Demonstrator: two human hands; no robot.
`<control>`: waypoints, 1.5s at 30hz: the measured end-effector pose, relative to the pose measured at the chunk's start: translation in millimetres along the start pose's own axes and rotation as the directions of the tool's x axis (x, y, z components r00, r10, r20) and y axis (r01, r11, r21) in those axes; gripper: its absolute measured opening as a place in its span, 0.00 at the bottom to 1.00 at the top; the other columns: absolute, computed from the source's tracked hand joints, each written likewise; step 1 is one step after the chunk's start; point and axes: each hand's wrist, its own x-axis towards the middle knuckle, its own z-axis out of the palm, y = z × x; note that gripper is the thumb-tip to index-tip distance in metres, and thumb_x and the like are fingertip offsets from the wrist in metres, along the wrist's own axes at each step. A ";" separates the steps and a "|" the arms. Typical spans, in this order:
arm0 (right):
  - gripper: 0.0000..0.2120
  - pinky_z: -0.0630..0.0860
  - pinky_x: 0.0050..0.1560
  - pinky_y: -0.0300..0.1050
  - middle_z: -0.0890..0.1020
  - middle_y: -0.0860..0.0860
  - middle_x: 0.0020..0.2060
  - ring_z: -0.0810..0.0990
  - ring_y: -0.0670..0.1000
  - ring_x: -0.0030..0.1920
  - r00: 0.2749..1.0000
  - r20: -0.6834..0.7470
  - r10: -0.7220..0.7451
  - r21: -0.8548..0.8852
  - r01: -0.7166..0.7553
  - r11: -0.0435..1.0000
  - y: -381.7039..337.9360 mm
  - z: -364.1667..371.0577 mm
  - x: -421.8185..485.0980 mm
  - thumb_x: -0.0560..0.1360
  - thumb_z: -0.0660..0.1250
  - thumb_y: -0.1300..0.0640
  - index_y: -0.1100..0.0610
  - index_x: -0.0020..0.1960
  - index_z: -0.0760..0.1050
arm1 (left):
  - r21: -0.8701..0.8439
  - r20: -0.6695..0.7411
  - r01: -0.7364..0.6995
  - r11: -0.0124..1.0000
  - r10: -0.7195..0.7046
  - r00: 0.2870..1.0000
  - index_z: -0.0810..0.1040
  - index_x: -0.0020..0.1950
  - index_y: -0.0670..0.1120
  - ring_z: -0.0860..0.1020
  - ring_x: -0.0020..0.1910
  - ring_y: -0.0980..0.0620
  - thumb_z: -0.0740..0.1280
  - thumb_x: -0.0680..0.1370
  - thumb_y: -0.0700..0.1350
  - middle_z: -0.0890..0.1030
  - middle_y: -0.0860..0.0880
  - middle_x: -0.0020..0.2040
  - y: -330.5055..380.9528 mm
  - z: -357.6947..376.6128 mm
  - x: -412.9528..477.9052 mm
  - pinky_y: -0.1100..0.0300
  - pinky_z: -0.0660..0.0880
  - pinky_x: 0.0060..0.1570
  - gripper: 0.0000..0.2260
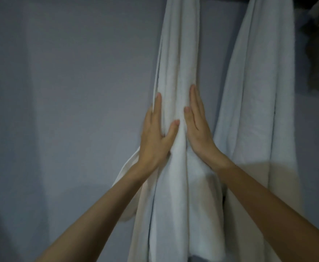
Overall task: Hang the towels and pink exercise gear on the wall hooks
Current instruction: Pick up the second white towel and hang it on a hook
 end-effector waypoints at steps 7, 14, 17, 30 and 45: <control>0.22 0.45 0.75 0.37 0.51 0.44 0.76 0.50 0.42 0.76 0.992 0.017 0.123 -0.008 -0.123 0.992 14.9 11.6 -71.7 0.82 0.48 0.53 0.46 0.73 0.45 | -0.018 0.095 0.122 0.992 -0.120 0.988 0.47 0.76 0.61 0.58 0.74 0.54 0.64 0.78 0.54 0.59 0.51 0.75 -16.0 -0.3 -66.7 0.51 0.59 0.73 0.32; 0.26 0.43 0.75 0.39 0.47 0.42 0.73 0.46 0.44 0.76 0.967 0.167 0.194 -0.122 -0.175 0.977 9.7 6.0 -110.6 0.82 0.51 0.60 0.48 0.72 0.39 | -0.018 0.171 0.262 0.965 -0.256 0.952 0.43 0.75 0.61 0.60 0.72 0.51 0.64 0.78 0.53 0.58 0.49 0.76 -24.7 -2.3 -101.5 0.51 0.59 0.72 0.34; 0.28 0.43 0.75 0.41 0.45 0.44 0.74 0.45 0.46 0.76 0.942 0.242 0.231 -0.166 -0.194 0.967 0.5 -2.5 -118.9 0.82 0.52 0.59 0.50 0.73 0.36 | 0.028 0.226 0.302 0.953 -0.300 0.927 0.40 0.75 0.62 0.58 0.74 0.47 0.63 0.77 0.57 0.54 0.49 0.77 -21.5 -7.6 -109.6 0.47 0.59 0.72 0.37; 0.29 0.53 0.74 0.40 0.56 0.48 0.76 0.57 0.47 0.75 0.839 0.432 0.331 -0.354 -0.180 0.918 -80.6 -112.1 -205.3 0.80 0.58 0.51 0.51 0.77 0.49 | 0.595 0.284 0.112 0.796 -0.339 0.897 0.39 0.76 0.57 0.52 0.76 0.43 0.58 0.77 0.62 0.47 0.46 0.78 81.8 -38.3 -188.6 0.40 0.57 0.71 0.36; 0.24 0.63 0.67 0.41 0.70 0.48 0.70 0.69 0.50 0.68 0.847 0.374 0.378 -0.479 -0.172 0.861 -174.8 -265.2 -397.2 0.78 0.62 0.53 0.51 0.73 0.63 | 0.659 0.471 -0.056 0.750 -0.353 0.809 0.49 0.77 0.55 0.54 0.76 0.43 0.56 0.79 0.60 0.54 0.48 0.78 250.9 -32.6 -352.9 0.44 0.59 0.71 0.30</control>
